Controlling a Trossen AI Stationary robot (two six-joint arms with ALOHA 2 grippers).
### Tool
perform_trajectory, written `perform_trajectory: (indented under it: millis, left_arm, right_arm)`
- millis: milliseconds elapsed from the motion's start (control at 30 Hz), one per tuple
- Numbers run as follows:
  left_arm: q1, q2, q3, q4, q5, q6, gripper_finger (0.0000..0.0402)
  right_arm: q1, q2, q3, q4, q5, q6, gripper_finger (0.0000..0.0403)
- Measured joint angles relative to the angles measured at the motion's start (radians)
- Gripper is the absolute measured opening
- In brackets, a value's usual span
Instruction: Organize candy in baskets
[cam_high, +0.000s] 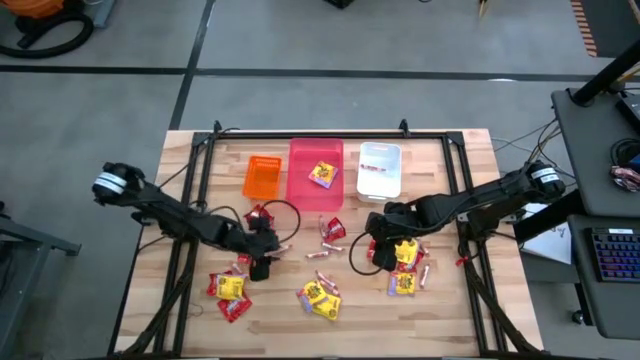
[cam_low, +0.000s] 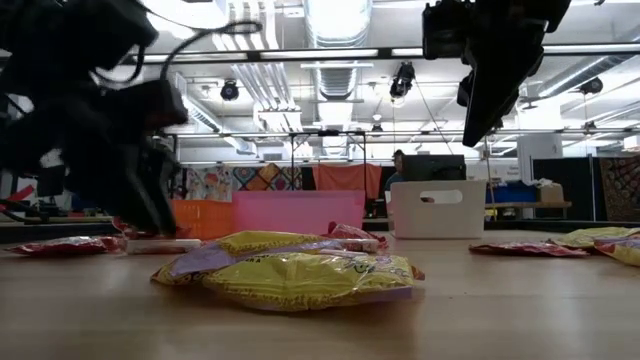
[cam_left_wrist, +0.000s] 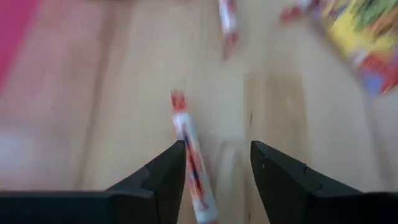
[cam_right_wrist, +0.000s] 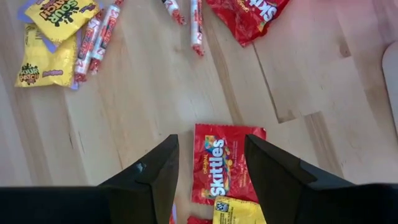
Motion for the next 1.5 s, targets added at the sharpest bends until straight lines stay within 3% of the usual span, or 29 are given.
perform_trajectory:
  millis: [367,467,600,733,833,933,1067,1167,1367,1500]
  left_arm:
    - [-0.001,0.082,0.004,0.002,-0.046,-0.075,0.0145]
    - [0.000,0.081,0.003,-0.003,-0.054,-0.054,0.0108]
    - [0.001,0.076,0.002,-0.004,-0.064,-0.030,0.0024]
    - [0.002,0.040,-0.001,-0.004,-0.057,-0.005,0.0018]
    - [0.011,-0.034,0.000,-0.003,-0.054,0.074,0.0008]
    - [0.036,-0.135,0.021,0.088,-0.101,0.205,0.0007]
    - [0.067,-0.241,0.003,0.506,-0.094,0.399,0.0007]
    - [0.068,-0.280,-0.022,0.629,-0.043,0.480,0.0007]
    - [0.076,-0.281,-0.029,0.691,-0.055,0.487,0.0006]
    - [0.076,-0.233,-0.028,0.755,-0.052,0.483,0.0006]
  right_arm:
    - [0.000,0.000,0.000,0.006,0.002,-0.003,0.0171]
    - [0.002,0.000,0.000,0.009,0.030,-0.022,0.0171]
    - [0.002,0.000,-0.012,0.073,0.058,-0.071,0.0167]
    - [0.002,0.000,-0.037,0.220,0.060,-0.189,0.0163]
    - [0.002,0.000,-0.062,0.390,0.066,-0.318,0.0162]
    - [0.000,0.008,-0.110,0.698,0.082,-0.488,0.0162]
    - [0.000,0.070,-0.186,1.211,0.113,-0.689,0.0162]
    - [-0.001,0.130,-0.216,1.478,0.162,-0.790,0.0162]
    - [-0.019,0.247,-0.209,1.792,0.160,-0.797,0.0162]
    - [-0.043,0.306,-0.179,1.852,0.156,-0.756,0.0162]
